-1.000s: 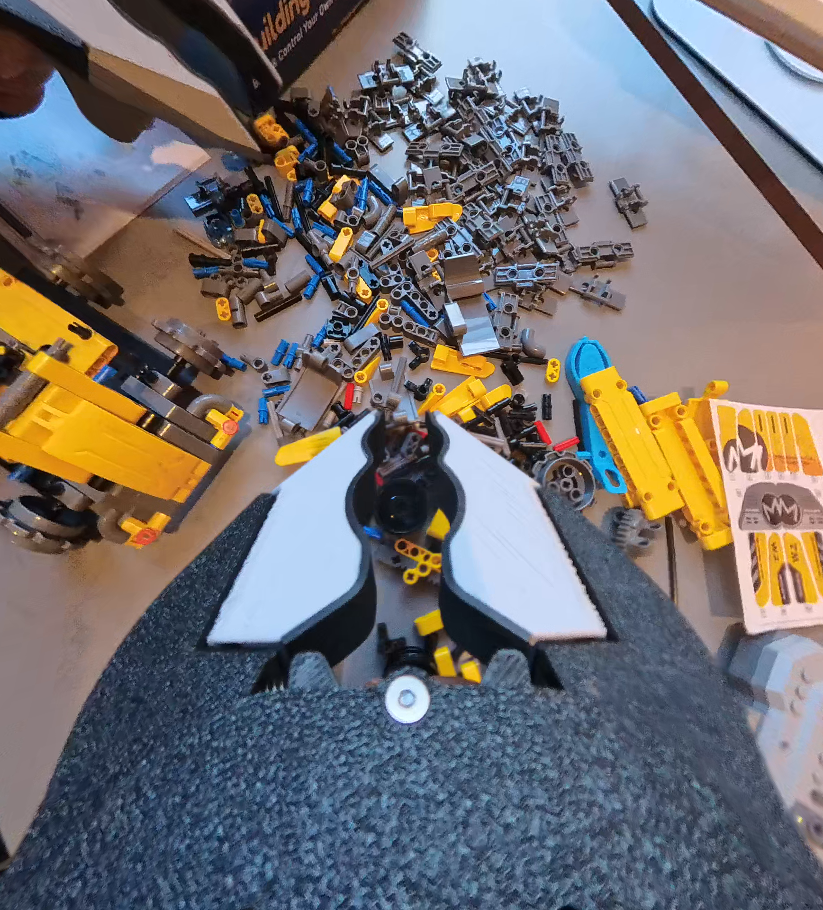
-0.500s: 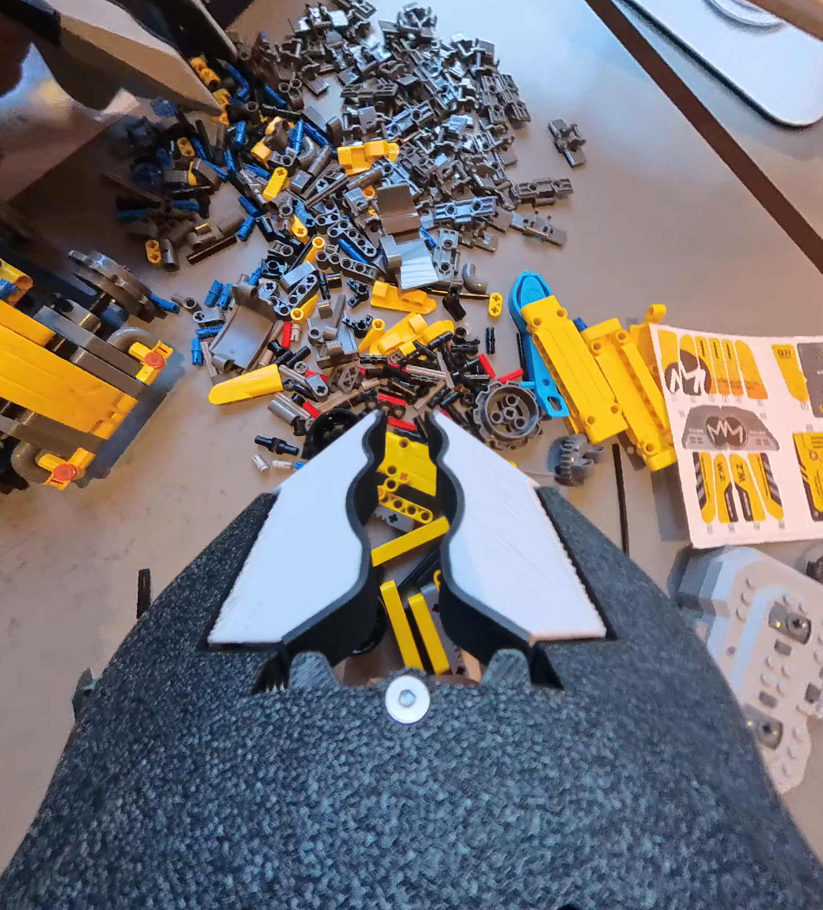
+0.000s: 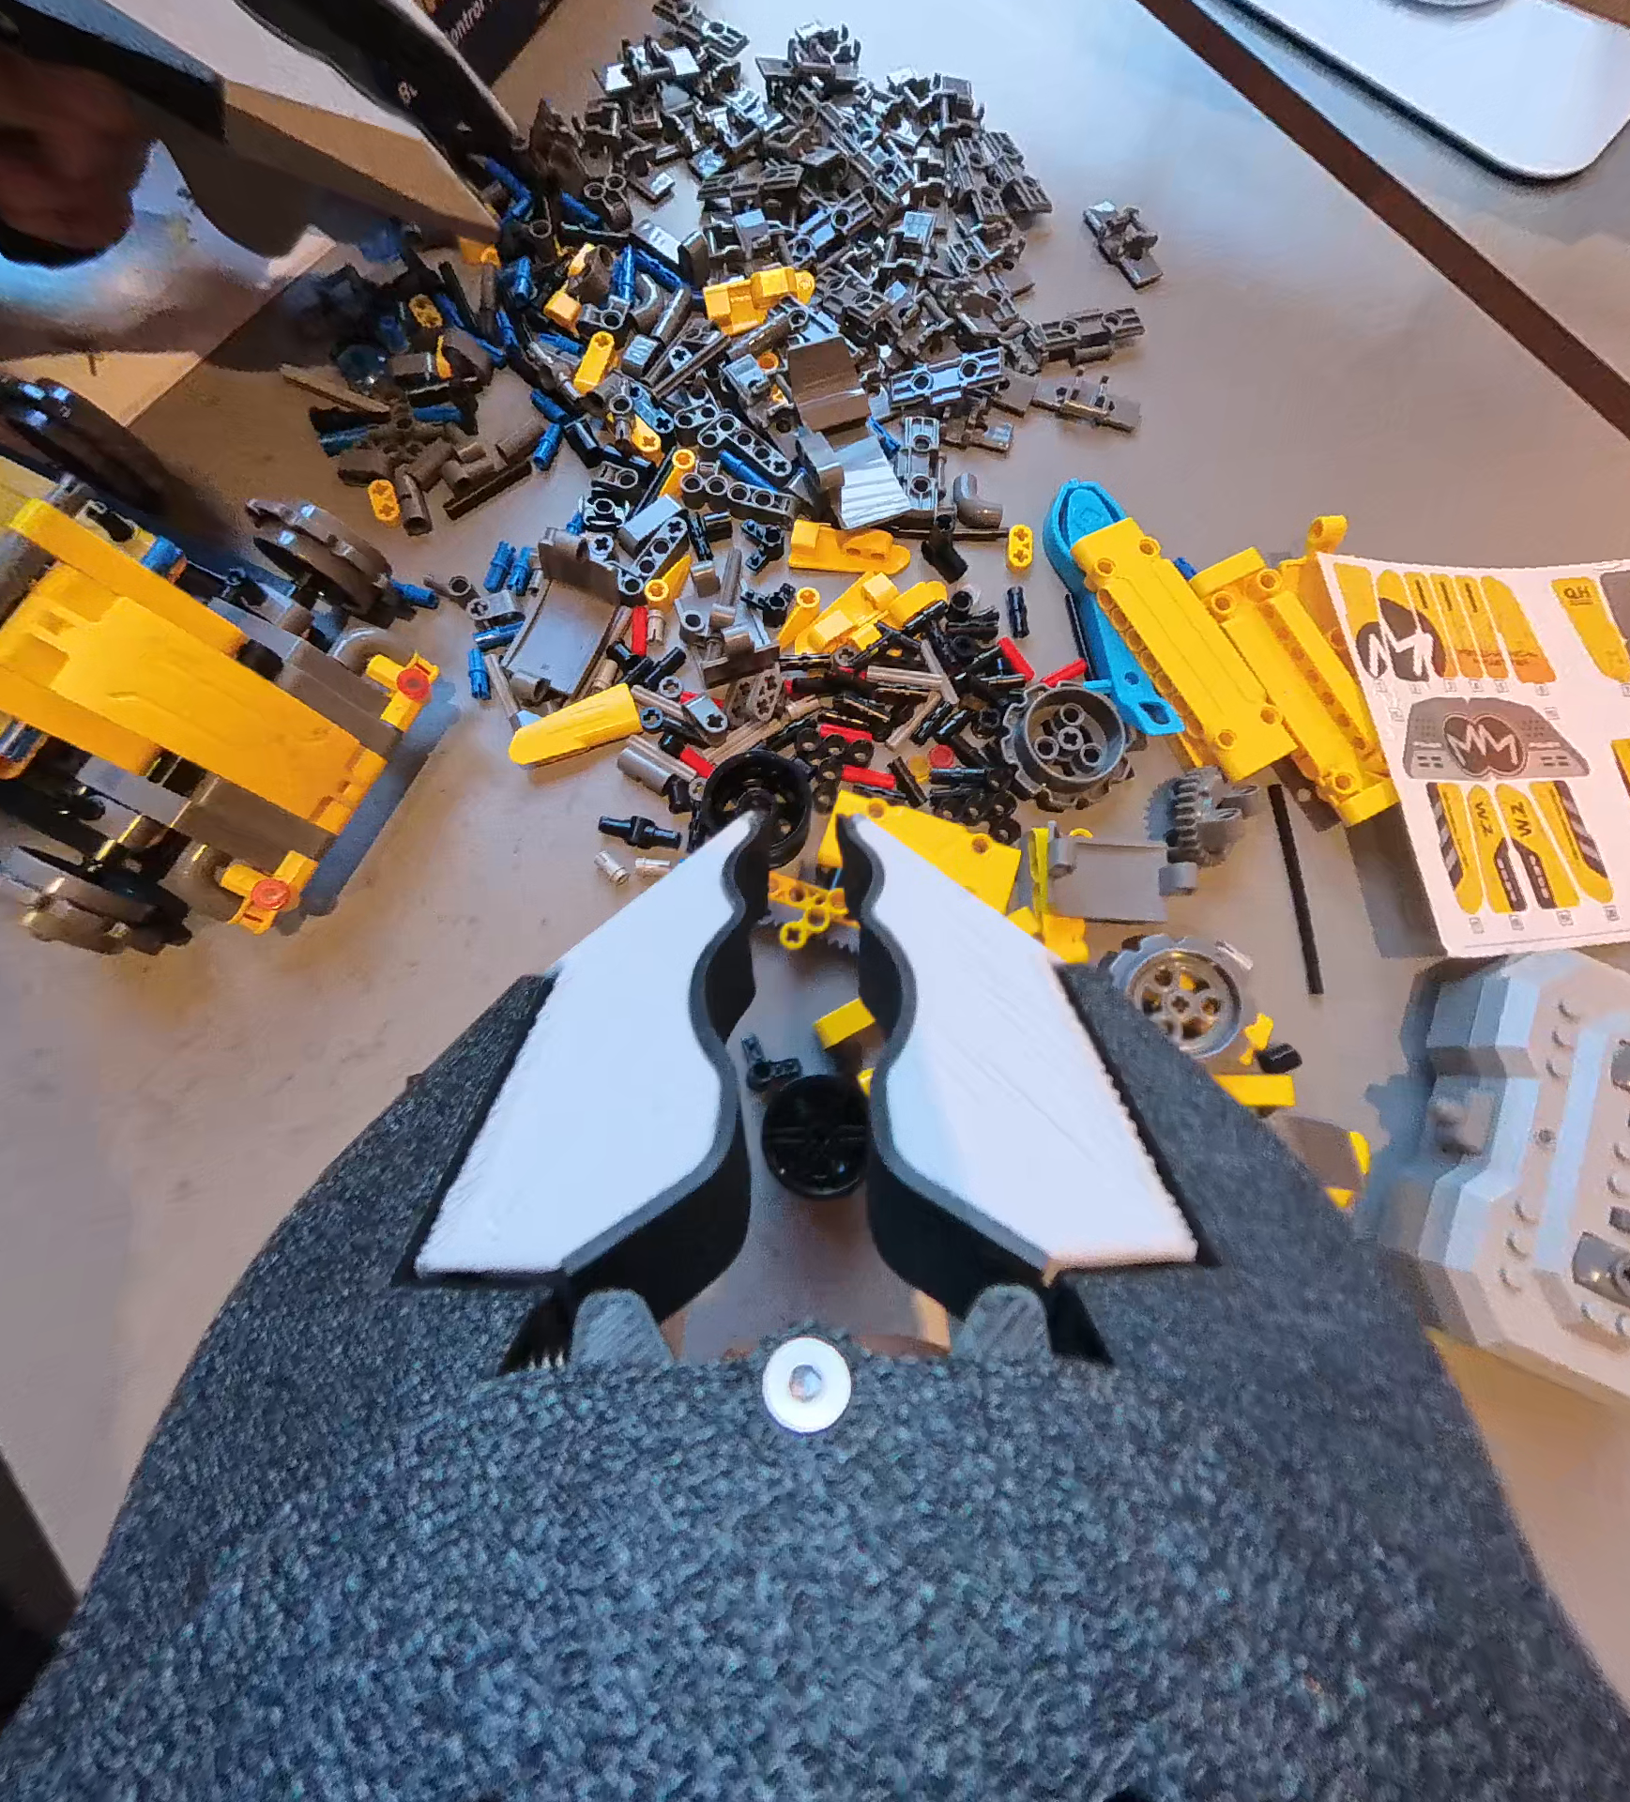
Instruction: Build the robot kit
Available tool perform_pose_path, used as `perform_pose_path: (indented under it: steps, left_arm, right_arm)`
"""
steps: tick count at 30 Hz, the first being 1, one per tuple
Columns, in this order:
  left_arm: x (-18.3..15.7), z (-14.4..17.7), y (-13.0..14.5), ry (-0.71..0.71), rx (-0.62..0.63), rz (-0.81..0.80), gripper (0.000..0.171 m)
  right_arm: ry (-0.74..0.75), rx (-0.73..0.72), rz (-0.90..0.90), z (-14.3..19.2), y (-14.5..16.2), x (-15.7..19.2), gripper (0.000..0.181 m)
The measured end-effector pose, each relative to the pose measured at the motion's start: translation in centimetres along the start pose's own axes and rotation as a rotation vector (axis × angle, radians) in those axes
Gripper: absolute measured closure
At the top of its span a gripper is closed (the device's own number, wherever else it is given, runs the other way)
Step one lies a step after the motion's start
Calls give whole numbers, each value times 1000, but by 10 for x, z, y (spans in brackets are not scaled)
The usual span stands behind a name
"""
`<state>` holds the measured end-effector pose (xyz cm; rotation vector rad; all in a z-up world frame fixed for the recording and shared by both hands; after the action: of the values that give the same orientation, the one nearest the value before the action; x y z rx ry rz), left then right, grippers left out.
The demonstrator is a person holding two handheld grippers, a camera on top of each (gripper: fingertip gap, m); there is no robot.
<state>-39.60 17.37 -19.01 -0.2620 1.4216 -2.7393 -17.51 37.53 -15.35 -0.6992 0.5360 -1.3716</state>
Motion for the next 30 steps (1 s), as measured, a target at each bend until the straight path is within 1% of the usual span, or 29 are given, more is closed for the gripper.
perform_pose_path:
  steps: [4, 7, 9, 12, 14, 17, 20, 23, 27, 30]
  left_arm:
    - [0, 0, 0, -8, 0, -6, 145]
    - [4, -1, 3, -22, 19, 3, 146]
    - [7, 0, 5, -5, 37, 14, 149]
    - [9, 1, 8, 35, 64, 37, 151]
    - [7, -2, 11, 66, 102, 44, 149]
    - [4, -5, 14, 72, 134, 23, 146]
    - [4, -5, 14, 66, 137, 13, 145]
    - [6, -5, 15, 83, 139, 32, 145]
    - [4, -3, 13, 104, 124, 12, 146]
    - [-1, -3, 9, 169, 100, 5, 148]
  right_arm:
    - [-5, 16, 1, -2, 2, 3, 167]
    - [-2, 51, 34, -12, -1, 4, 167]
    - [9, 80, 62, -20, -6, 3, 167]
    - [44, 107, 86, -34, -18, -5, 167]
    - [49, 124, 92, -45, -28, -12, 164]
    - [8, 135, 140, -64, -48, -13, 164]
    - [-70, 169, 187, -80, -61, -5, 162]
    - [-52, 187, 227, -86, -62, -6, 163]
    - [-91, 152, 184, -83, -56, -13, 163]
    - [-97, 120, 195, -82, -50, -20, 163]
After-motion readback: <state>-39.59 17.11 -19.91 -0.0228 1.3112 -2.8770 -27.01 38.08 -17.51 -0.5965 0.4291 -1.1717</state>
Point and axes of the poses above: each gripper's, where its closed fingertips meet, z back along the fingers, y out of its underside, x = y × z across the jaws, the point moved 8 cm from there along z, back along the fingers, and after that the axes turned 7 degrees about -z, right-handed, at the moved point
